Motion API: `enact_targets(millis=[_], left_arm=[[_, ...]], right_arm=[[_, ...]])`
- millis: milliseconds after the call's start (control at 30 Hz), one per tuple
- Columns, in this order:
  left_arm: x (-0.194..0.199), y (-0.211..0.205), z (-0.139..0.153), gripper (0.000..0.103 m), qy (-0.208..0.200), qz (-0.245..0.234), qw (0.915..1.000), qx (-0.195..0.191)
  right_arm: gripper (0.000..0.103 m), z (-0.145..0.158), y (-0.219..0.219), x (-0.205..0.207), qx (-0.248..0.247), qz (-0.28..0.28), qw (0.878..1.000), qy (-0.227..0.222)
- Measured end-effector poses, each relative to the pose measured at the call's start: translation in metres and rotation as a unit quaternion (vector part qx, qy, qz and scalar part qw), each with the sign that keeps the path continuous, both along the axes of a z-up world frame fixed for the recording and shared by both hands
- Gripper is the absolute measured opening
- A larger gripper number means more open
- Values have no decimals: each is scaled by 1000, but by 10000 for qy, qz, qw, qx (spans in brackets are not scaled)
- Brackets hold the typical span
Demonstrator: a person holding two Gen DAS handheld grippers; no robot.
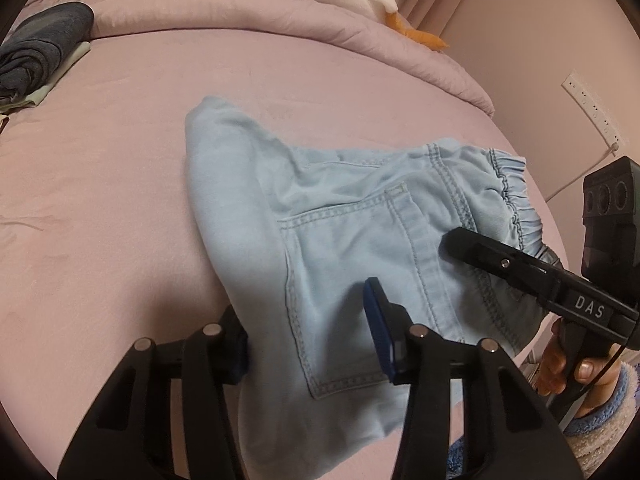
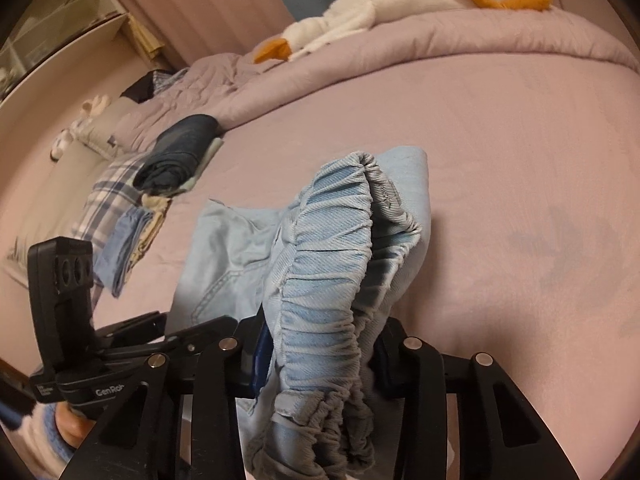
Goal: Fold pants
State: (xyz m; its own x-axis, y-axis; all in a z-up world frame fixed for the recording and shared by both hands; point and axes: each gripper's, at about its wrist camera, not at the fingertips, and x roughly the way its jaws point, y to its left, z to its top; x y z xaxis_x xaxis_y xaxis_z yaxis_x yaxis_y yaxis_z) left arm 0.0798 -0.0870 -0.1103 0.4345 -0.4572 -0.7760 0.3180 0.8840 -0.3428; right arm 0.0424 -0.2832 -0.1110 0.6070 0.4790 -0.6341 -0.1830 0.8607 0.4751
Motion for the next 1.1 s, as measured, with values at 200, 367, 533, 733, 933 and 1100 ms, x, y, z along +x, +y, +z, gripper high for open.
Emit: enact_targets(millis=[200,367,533,733,933,1100], left_arm=[[-7,9,9,47,-76,111,9999,-44],[-11,19,15,47,-143,243,9996,-61],[-16,28,20,47,-182,389,9991,-49],[-17,38,25,47,-249,524,9983,-78],[-17,45,29,47,-321,613,9976,-74],[-9,51,32,47,-376,684,9969,-60]], right_arm=[[42,14,14,-3,-138,166,9995,-229],[42,21,27,-3,-150,297,9989,-322],[42,29,39,-3,-176,452,9980,-411],[42,38,50,0,-211,613,9964,-554],[42,43,59,7,-236,720,9950,-656],[42,45,63,16,-213,762,9943,-708]])
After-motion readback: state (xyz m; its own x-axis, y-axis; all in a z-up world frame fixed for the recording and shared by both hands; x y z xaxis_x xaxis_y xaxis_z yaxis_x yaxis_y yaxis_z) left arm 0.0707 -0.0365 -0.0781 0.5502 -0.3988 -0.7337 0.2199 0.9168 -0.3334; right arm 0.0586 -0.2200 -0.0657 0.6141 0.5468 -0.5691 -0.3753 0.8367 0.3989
